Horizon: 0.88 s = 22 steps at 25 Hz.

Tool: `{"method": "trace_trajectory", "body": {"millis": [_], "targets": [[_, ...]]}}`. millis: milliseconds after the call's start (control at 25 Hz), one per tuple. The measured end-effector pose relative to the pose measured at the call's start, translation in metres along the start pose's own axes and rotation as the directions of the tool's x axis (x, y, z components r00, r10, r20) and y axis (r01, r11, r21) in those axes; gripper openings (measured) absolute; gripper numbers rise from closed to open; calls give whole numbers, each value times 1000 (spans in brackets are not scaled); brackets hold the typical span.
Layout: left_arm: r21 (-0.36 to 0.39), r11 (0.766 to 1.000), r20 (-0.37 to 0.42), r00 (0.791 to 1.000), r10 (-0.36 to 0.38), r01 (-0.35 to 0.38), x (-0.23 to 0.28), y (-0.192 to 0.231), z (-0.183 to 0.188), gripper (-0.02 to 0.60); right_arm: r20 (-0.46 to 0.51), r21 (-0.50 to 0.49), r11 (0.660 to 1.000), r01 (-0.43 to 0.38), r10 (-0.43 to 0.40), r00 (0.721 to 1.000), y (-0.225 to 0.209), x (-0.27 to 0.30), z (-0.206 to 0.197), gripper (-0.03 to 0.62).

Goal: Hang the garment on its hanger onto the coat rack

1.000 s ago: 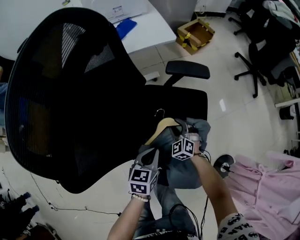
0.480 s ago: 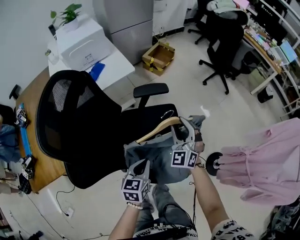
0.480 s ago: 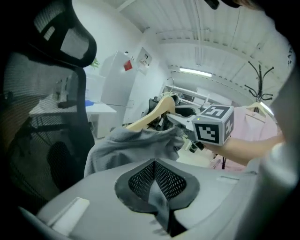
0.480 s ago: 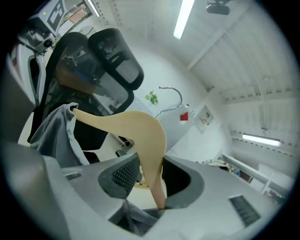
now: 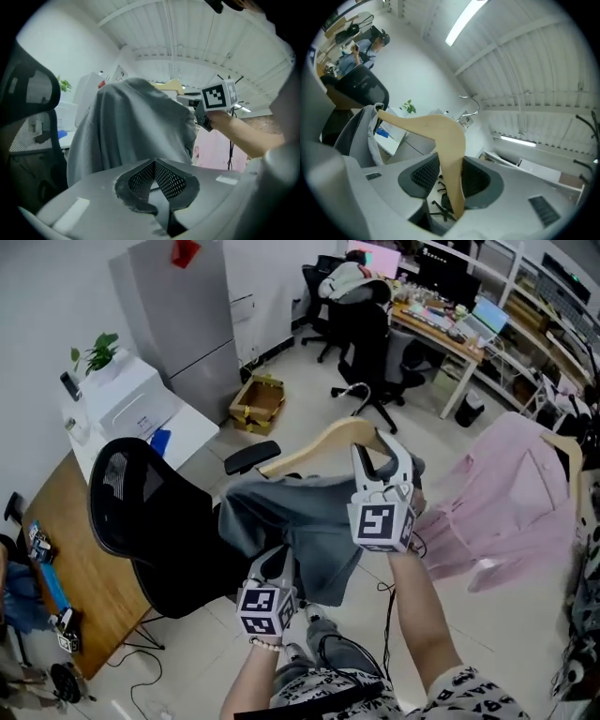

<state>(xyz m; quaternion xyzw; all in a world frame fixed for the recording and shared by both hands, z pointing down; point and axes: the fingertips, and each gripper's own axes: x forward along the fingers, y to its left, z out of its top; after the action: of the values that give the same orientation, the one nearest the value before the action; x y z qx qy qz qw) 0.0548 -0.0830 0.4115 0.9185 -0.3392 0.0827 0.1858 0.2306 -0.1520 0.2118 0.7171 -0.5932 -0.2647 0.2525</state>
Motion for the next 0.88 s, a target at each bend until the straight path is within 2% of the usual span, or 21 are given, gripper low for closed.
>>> {"method": "trace_trajectory", "body": {"millis": [160,360,440,600,720,880], "targets": [[52,991,36,991,-127,125,-13,-44,28,2,-43,23,990,141,-140,989,-89,-40,34,173],[89,963,80,962,-262,255,-39,-102,52,2,-94,7,962,272,-271,958,-169,-93,57,174],[121,931,88,931,-354,343,-43,-137,62,2,-120,-34,945,327,-328,937,-198,-125,64,174],[172,851,92,852,-516,497,-43,-209,81,2,-185,-111,899,424,-438,880,-258,-191,58,174],[184,809,82,812,-578,558,-46,-249,81,2,-229,-148,873,465,-488,842,-287,-232,45,174],[176,768,63,772,-633,616,-44,-293,70,2,-301,-206,849,486,-528,794,-318,-282,17,173]]}}
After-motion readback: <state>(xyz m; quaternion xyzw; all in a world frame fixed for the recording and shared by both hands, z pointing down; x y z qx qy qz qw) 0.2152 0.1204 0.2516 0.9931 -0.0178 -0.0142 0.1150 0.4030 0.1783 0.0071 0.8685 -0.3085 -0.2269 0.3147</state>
